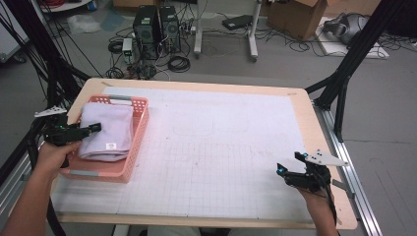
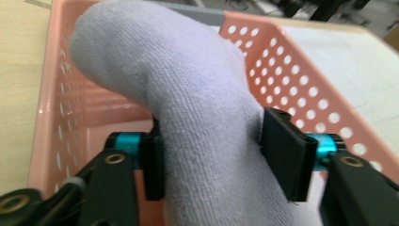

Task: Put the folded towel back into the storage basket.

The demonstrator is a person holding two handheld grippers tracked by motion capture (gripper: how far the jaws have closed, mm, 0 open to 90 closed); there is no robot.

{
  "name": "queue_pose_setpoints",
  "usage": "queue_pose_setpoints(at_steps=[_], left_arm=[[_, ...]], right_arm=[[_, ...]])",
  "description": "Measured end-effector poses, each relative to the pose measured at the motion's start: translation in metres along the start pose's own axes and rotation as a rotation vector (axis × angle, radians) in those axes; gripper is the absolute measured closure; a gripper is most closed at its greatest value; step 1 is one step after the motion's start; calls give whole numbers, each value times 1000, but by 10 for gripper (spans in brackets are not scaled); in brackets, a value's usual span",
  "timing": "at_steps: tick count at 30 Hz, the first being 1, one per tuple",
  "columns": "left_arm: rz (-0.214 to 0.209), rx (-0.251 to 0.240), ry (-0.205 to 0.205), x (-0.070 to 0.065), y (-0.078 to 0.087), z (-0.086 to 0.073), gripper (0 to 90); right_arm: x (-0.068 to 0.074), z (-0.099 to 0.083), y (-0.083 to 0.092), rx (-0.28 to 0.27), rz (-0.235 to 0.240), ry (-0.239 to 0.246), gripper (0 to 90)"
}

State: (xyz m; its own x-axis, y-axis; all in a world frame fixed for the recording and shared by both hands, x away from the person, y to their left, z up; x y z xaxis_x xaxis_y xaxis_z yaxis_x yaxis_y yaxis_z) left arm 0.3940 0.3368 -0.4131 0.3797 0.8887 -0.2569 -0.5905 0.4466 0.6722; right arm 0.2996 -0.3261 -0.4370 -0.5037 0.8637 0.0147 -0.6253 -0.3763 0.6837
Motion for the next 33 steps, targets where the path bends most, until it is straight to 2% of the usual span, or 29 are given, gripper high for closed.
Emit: queue_pose_setpoints(at_steps=[2, 5, 7, 8, 12, 16, 19, 23, 26, 30, 33], left_arm=[[24, 9, -13, 0, -2, 0, 590], [77, 41, -22, 0, -6, 1, 607], [111, 62, -20, 1, -10, 1, 568], [123, 65, -7, 1, -11, 2, 515], [142, 55, -5, 2, -8, 2, 406], [158, -22, 25, 3, 5, 8, 376], [208, -82, 10, 0, 17, 15, 357], [221, -155, 12, -5, 32, 25, 353], [198, -133, -3, -10, 31, 26, 353], [179, -60, -7, -14, 14, 19, 351], [181, 7, -3, -13, -1, 13, 348]], right_arm=[[-1, 0, 0, -3, -2, 4, 177], [0, 0, 0, 0, -1, 2, 177], [0, 0, 0, 1, 0, 4, 177], [0, 0, 0, -1, 0, 6, 177], [-1, -1, 1, -1, -1, -2, 177], [-1, -1, 1, 0, -1, -3, 177], [0, 0, 0, -2, -1, 7, 177], [0, 0, 0, -1, 0, 5, 177], [0, 1, 0, -4, -2, 6, 177], [1, 1, 1, -4, 0, 8, 177], [1, 1, 1, -5, 0, 8, 177]])
Point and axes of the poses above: each handheld gripper's, and its own axes: y roughly backward along the jaws, z roughly out of its top, x roughly to its left, the point moved 5 cm from there along -y, roughly forward along the jaws, and after that the axes turned 13 degrees about x, right-handed, at the moved point
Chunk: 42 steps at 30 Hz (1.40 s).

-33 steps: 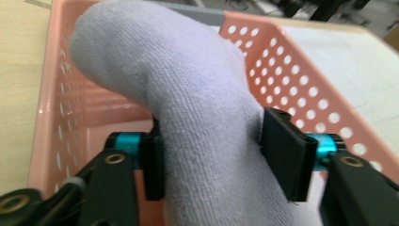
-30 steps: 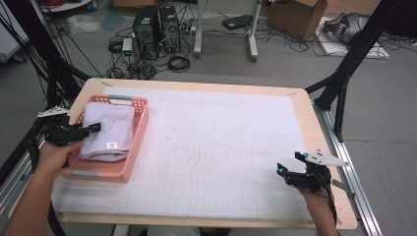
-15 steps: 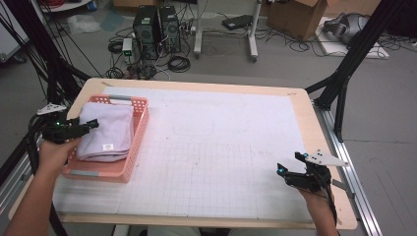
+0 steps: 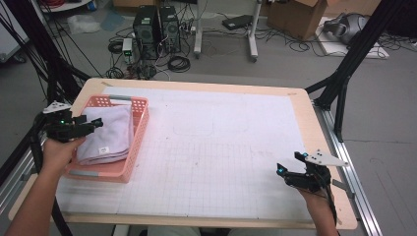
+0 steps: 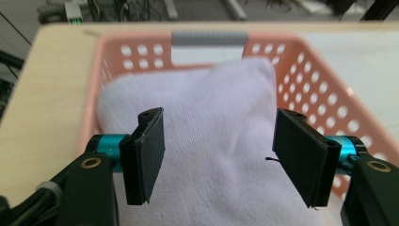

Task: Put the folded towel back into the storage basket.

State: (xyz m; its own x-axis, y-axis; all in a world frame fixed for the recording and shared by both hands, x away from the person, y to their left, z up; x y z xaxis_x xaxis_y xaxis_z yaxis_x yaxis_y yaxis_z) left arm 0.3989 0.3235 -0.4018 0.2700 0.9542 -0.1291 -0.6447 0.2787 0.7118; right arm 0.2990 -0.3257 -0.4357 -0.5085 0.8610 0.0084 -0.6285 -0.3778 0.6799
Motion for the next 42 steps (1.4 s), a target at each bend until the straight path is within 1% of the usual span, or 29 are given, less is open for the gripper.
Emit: queue_pose_setpoints(at_steps=[1, 5, 8, 10, 11, 12, 14, 16, 17, 18, 20, 21, 22, 23, 25, 27, 28, 29, 30, 31, 32, 34, 36, 37, 38, 39, 40, 41, 42], left_arm=[[5, 30, 4, 0, -6, -2, 349], [30, 82, 12, 2, -20, -5, 347], [27, 140, 5, 0, -32, -8, 349], [21, 183, -16, -2, -42, -12, 354], [22, 186, -25, -3, -46, -12, 354], [23, 182, -23, -4, -48, -12, 355], [7, 176, -27, -5, -50, -11, 367], [-9, 174, -58, -8, -52, -11, 410], [-25, 176, -86, -10, -53, -12, 425], [-37, 178, -104, -12, -54, -13, 437], [-66, 177, -136, -15, -54, -14, 452], [-76, 176, -147, -16, -54, -14, 463], [-94, 175, -166, -18, -54, -15, 472], [-99, 176, -182, -18, -54, -15, 479], [-90, 173, -181, -18, -53, -15, 472], [-64, 169, -146, -15, -51, -13, 416], [-54, 155, -109, -12, -49, -11, 386], [-57, 135, -82, -9, -45, -9, 368], [-60, 101, -55, -7, -41, -7, 353], [-62, 64, -38, -5, -36, -4, 341], [-72, 23, -16, -4, -29, -2, 334], [-92, -63, 20, -1, -16, 4, 292], [-118, -128, 24, -2, -5, 6, 243], [-134, -177, 16, -4, 3, 8, 221], [-144, -215, 12, -6, 9, 8, 200], [-158, -249, 12, -8, 14, 9, 201], [-171, -274, 13, -10, 19, 9, 205], [-181, -293, 10, -12, 23, 9, 204], [-183, -303, 5, -14, 25, 9, 201]], right_arm=[[0, 0, 0, -1, -1, 0, 177], [-1, -1, 0, 3, 0, -6, 177], [0, -1, -1, 5, 2, -2, 177], [0, 0, -2, 7, 2, 1, 177], [0, -1, -2, 8, 3, 0, 177], [1, -1, -2, 11, 5, 1, 177], [1, -1, -3, 14, 5, 0, 177], [1, -1, -4, 14, 5, -3, 177], [0, -1, -4, 14, 5, -1, 177], [1, -1, -4, 14, 6, 2, 177], [2, 0, -5, 16, 6, 8, 177], [3, 0, -5, 17, 9, 6, 177], [3, 0, -5, 18, 9, 5, 177], [2, 0, -5, 15, 7, 6, 177], [2, 0, -4, 13, 6, 3, 177], [1, -1, -4, 10, 5, 4, 177], [1, -1, -3, 10, 7, 1, 177], [1, -1, -3, 12, 4, 1, 177], [1, -1, -2, 9, 5, -4, 177], [0, -1, -2, 5, 3, -1, 177], [0, -1, -1, 3, 2, 0, 177], [0, -1, -1, 3, 2, -1, 177], [1, 0, -1, 0, 3, -1, 177], [1, 0, -1, -5, 3, 4, 177], [1, 1, 0, -7, 2, 5, 177], [2, 2, 0, -12, 6, 7, 177], [3, 2, 0, -12, 7, 4, 177], [3, 3, 0, -15, 4, 13, 177], [4, 3, 0, -17, 5, 11, 177]])
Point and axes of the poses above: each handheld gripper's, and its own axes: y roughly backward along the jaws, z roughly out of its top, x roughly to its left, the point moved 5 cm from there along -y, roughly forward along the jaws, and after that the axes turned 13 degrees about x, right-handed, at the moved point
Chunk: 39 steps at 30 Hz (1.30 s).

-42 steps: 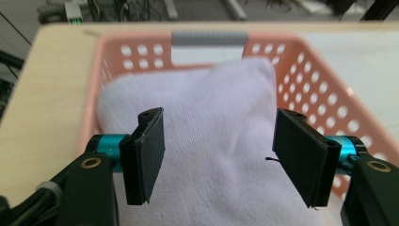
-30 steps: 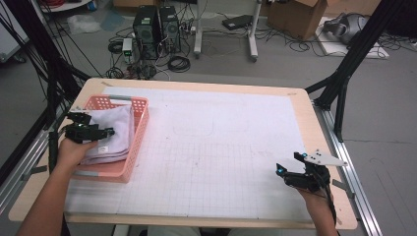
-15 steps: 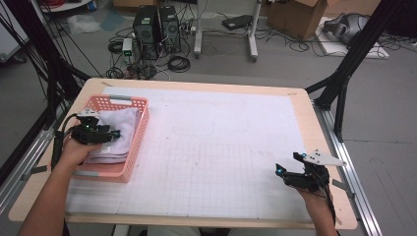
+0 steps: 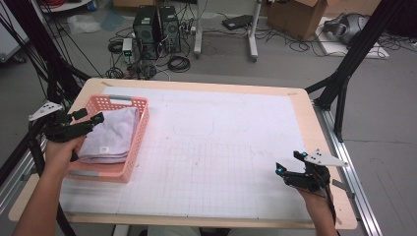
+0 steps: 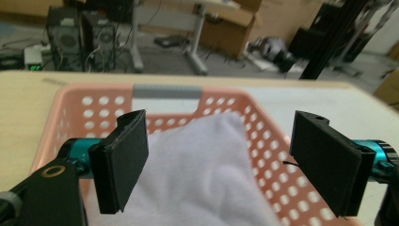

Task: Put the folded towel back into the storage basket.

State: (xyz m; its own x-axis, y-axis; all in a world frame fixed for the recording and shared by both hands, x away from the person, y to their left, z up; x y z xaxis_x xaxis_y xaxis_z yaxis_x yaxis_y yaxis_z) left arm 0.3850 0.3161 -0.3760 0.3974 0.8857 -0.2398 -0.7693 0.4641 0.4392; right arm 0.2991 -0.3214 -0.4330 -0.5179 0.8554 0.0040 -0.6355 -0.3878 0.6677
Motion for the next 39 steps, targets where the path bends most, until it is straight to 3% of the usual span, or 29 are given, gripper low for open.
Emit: queue_pose_setpoints(at_steps=[4, 6, 11, 14, 20, 26, 32, 39], left_arm=[[-30, -54, -37, -19, 7, 0, 197], [-39, -56, -60, -29, 7, -1, 195], [-115, -62, -112, -59, 3, 0, 195], [-140, -57, -144, -74, -1, 0, 197], [-206, -65, -162, -97, -11, -3, 204], [-243, -69, -197, -120, -20, -7, 204], [-298, -65, -239, -153, -32, -14, 203], [-357, -57, -260, -186, -46, -27, 204]], right_arm=[[1, 1, 0, -6, 0, 7, 177], [1, 2, 0, -7, 3, 5, 177], [3, 2, -2, -4, 15, 9, 177], [4, 3, -1, -10, 21, 8, 177], [4, 3, 1, -29, 31, 5, 177], [4, 4, 4, -53, 29, 12, 177], [3, 3, 4, -59, 27, 13, 177], [0, 2, 7, -60, 25, 16, 177]])
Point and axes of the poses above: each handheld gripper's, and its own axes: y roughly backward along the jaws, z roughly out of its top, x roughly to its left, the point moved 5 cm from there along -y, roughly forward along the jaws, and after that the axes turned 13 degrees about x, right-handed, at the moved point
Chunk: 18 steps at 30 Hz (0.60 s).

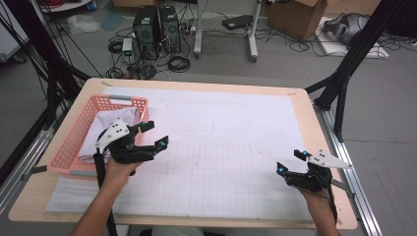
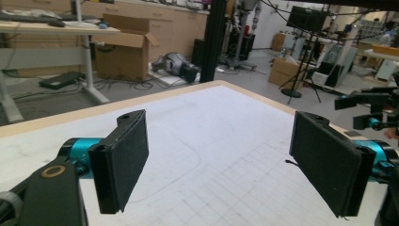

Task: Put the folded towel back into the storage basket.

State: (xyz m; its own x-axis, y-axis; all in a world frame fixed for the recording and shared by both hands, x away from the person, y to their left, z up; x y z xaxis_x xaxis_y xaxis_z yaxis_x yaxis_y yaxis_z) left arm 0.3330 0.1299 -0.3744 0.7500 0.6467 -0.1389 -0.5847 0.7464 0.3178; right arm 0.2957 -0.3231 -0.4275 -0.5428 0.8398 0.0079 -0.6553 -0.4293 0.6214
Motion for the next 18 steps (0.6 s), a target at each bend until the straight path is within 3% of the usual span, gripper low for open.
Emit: queue_pose_setpoints(at_steps=[4, 10, 18], left_arm=[[-30, 20, -11, -14, -14, -10, 206], [-39, 63, -47, -27, -27, -27, 207], [-57, 89, -56, -37, -35, -36, 207]], right_arm=[[0, -1, 2, -1, -2, 2, 177], [3, -2, 1, 7, -4, 15, 177], [7, -3, -1, 17, -5, 27, 177]])
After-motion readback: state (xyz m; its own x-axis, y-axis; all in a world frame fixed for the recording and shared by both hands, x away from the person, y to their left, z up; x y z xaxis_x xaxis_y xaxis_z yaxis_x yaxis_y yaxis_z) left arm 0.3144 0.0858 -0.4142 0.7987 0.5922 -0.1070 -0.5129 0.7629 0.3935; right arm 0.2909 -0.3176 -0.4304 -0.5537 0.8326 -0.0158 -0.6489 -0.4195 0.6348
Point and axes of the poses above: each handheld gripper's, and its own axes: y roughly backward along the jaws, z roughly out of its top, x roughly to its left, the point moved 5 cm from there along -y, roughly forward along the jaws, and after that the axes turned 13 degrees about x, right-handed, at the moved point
